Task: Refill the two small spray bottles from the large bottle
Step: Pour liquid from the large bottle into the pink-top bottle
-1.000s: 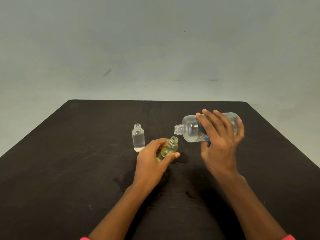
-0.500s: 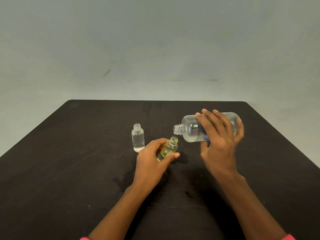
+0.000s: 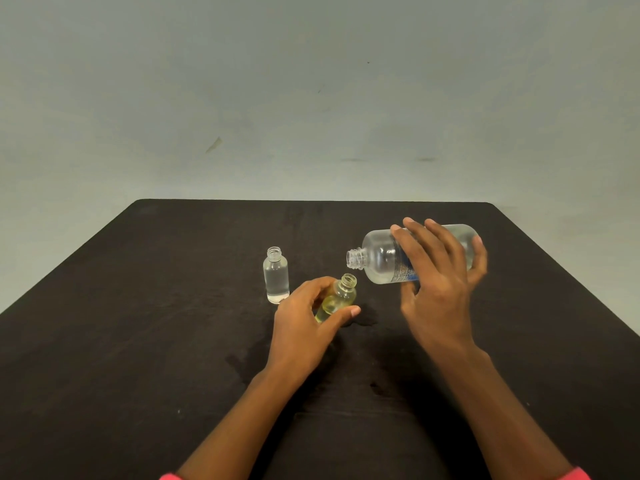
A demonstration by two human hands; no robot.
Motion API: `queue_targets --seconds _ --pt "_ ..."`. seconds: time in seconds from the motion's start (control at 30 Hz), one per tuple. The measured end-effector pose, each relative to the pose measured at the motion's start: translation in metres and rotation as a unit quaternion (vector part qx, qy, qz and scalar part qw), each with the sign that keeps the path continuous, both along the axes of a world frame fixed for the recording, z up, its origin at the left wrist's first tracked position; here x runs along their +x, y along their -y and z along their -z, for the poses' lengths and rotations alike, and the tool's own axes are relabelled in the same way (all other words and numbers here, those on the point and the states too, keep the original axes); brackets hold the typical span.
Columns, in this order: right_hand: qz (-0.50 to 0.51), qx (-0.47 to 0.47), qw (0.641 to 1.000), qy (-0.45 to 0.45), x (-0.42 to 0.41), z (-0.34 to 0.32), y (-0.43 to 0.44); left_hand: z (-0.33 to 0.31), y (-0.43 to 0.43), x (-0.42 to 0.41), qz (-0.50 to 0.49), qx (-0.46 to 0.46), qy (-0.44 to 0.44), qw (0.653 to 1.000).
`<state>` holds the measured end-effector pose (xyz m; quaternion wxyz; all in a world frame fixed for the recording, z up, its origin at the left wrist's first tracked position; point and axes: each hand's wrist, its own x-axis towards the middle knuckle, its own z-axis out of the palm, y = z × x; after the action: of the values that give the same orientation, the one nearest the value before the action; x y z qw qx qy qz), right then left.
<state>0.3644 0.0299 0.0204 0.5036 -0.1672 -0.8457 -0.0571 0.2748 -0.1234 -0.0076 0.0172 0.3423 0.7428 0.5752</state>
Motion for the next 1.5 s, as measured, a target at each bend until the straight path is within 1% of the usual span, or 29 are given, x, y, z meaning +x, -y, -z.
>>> queue_targets --seconds 1.5 --pt "0.005 0.003 1.0 -0.003 -0.0002 -0.0006 -0.0003 -0.0024 0.0002 -0.0004 0.004 0.011 0.001 1.0"
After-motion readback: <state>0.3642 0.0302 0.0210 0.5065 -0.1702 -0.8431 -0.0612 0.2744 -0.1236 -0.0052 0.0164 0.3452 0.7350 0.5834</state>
